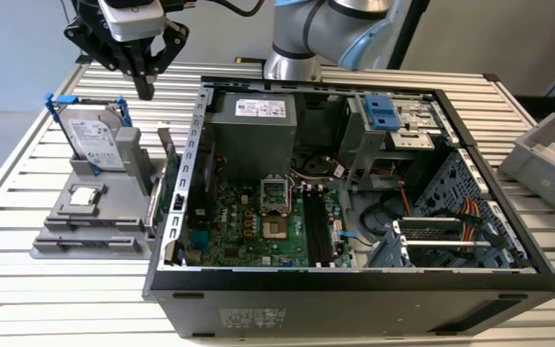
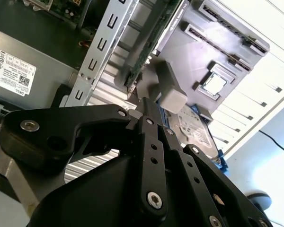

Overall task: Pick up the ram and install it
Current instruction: 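Reach for the ram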

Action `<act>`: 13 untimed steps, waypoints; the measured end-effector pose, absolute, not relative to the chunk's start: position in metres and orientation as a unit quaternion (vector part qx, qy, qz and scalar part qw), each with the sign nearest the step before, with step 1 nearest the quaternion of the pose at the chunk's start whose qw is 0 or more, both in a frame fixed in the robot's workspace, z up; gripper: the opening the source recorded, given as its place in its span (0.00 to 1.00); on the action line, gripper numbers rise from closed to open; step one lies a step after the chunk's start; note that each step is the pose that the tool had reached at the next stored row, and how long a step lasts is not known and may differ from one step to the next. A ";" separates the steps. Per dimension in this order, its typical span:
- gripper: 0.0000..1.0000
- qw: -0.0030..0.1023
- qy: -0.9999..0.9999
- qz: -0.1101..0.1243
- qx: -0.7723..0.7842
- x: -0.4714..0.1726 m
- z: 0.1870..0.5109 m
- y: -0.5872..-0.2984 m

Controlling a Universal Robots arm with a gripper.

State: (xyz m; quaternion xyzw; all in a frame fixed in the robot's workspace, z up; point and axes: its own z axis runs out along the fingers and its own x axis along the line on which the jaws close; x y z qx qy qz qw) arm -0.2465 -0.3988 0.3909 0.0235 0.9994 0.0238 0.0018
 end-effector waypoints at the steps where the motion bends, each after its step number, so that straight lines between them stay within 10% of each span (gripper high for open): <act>1: 0.00 0.002 0.999 0.024 0.023 -0.248 0.391 -0.399; 13: 0.00 0.000 0.999 0.024 0.022 -0.261 0.390 -0.399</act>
